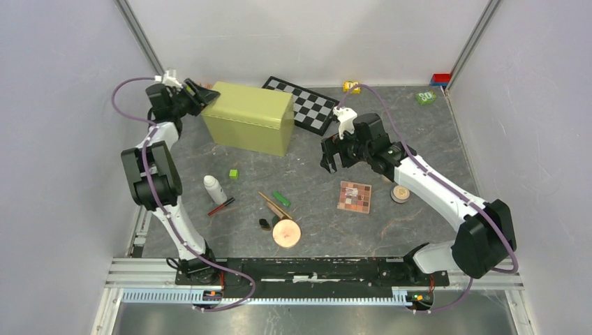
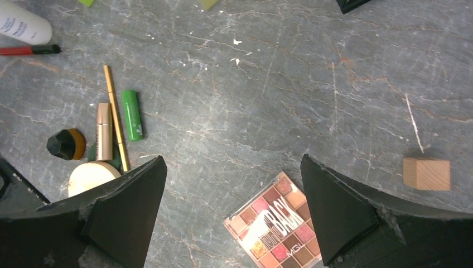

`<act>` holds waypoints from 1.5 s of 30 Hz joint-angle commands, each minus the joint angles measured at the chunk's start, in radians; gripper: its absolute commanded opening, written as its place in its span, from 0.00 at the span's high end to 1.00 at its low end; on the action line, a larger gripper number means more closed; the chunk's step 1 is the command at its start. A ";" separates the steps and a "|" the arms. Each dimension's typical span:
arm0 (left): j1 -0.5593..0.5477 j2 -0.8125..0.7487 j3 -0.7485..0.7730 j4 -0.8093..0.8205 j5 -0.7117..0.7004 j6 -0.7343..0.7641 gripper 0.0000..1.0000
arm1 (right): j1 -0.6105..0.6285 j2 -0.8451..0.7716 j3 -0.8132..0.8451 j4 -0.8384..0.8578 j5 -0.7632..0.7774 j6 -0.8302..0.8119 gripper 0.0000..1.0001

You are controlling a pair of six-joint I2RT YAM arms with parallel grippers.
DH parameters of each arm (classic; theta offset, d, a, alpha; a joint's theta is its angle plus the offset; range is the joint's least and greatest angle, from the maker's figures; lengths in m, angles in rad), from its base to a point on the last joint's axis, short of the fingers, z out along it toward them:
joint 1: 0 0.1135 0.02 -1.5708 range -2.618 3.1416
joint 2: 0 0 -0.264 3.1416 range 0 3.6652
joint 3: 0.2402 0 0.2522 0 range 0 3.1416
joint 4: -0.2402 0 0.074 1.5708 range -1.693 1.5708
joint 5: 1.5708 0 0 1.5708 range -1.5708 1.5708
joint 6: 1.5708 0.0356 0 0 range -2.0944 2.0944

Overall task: Organize the makeup
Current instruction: Move the storage box to the center of the board.

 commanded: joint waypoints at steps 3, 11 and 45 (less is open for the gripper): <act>-0.186 -0.066 -0.037 -0.092 0.187 0.040 0.29 | 0.002 -0.077 -0.039 0.057 0.148 0.038 0.03; -0.368 -0.100 -0.064 -0.092 0.170 0.042 0.29 | -0.093 -0.069 -0.009 0.058 0.214 0.105 0.02; -0.505 -0.785 -0.572 -0.267 -0.380 0.072 0.25 | -0.339 0.307 0.342 0.245 -0.235 0.190 0.07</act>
